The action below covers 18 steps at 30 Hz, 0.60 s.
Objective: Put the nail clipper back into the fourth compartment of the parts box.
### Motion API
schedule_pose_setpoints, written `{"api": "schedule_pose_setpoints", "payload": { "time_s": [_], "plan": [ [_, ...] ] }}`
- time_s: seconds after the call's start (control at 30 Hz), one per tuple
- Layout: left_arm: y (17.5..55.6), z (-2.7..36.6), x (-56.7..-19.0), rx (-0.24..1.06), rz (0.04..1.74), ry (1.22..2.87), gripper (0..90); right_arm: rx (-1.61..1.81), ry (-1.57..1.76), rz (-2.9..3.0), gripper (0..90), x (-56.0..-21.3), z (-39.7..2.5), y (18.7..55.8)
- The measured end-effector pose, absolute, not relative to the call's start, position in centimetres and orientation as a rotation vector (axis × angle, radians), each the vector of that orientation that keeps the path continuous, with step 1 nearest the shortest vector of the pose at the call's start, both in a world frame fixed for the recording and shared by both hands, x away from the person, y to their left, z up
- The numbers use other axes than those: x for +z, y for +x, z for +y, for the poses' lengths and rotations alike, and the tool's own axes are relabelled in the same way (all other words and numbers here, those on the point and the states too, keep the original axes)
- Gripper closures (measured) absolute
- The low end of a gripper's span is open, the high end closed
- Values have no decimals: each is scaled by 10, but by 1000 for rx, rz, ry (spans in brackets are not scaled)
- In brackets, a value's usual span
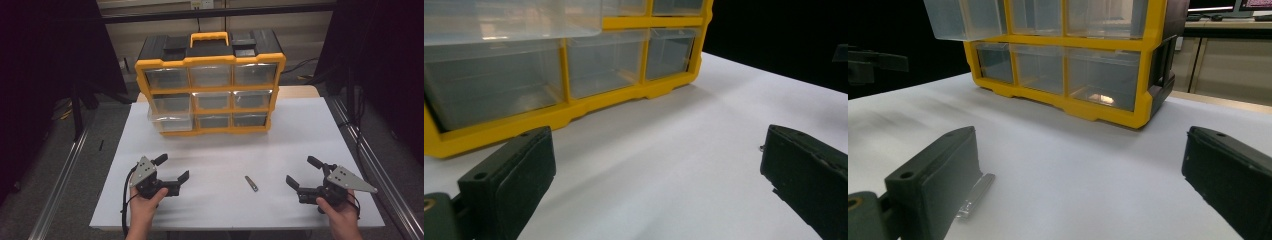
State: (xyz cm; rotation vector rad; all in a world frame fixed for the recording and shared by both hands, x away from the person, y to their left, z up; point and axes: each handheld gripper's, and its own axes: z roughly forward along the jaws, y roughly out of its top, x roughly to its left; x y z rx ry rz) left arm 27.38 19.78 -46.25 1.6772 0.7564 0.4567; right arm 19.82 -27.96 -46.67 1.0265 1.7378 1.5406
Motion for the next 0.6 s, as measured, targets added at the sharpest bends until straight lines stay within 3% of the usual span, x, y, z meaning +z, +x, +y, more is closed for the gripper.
{"api": "schedule_pose_setpoints", "payload": {
  "time_s": [0.6],
  "plan": [
    [278, 157, -462, 395, 723, 1743, 14, 1544, 1021, 1749, 18, -467, -279, 199]
  ]
}}
